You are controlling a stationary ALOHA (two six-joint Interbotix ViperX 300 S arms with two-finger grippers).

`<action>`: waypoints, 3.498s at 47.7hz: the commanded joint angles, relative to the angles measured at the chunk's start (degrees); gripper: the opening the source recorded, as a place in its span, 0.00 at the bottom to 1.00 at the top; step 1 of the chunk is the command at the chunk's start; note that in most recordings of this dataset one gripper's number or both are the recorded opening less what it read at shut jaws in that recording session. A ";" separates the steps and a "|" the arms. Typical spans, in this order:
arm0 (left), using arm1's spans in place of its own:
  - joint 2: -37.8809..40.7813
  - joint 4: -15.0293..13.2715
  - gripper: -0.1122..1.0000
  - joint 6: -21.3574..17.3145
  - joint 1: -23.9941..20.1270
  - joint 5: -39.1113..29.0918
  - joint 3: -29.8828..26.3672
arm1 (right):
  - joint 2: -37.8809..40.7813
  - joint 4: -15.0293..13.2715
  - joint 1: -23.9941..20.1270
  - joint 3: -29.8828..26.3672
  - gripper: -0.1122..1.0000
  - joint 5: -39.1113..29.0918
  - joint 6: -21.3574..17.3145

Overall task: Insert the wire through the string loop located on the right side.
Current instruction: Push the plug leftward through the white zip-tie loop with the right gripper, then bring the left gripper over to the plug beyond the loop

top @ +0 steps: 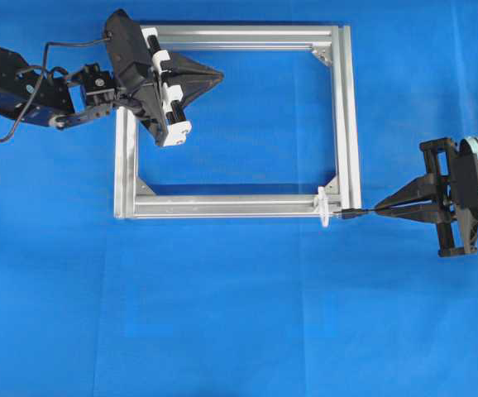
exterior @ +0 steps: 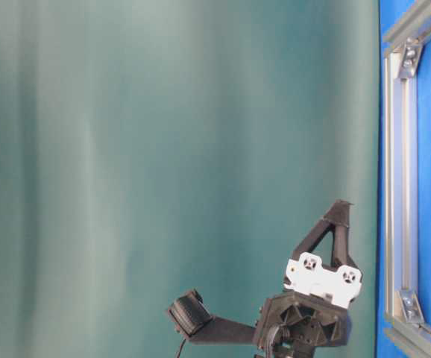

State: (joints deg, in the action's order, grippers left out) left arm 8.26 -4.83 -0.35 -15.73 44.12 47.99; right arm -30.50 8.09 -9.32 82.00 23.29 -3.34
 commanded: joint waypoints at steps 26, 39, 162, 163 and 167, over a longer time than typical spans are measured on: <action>-1.85 0.18 0.10 0.00 0.09 0.35 -0.53 | -0.09 -0.09 0.18 -0.35 0.06 0.70 0.00; -1.85 0.09 0.10 0.00 0.09 0.35 -0.53 | -0.09 0.00 0.09 -0.53 0.06 0.70 0.00; -1.93 0.09 0.10 2.72 26.63 0.35 0.00 | 19.86 0.09 1.23 -10.81 0.06 11.43 0.00; -1.93 0.09 0.10 2.72 26.54 0.35 -0.09 | 19.86 0.09 1.14 -10.81 0.06 11.43 0.09; -1.93 0.09 0.10 2.72 26.28 0.26 -0.09 | 19.86 0.18 1.14 -10.72 0.06 11.43 0.00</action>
State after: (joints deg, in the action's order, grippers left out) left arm 8.17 -4.83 2.37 10.81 44.12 48.96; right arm -10.28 8.09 -8.26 72.07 34.10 -3.34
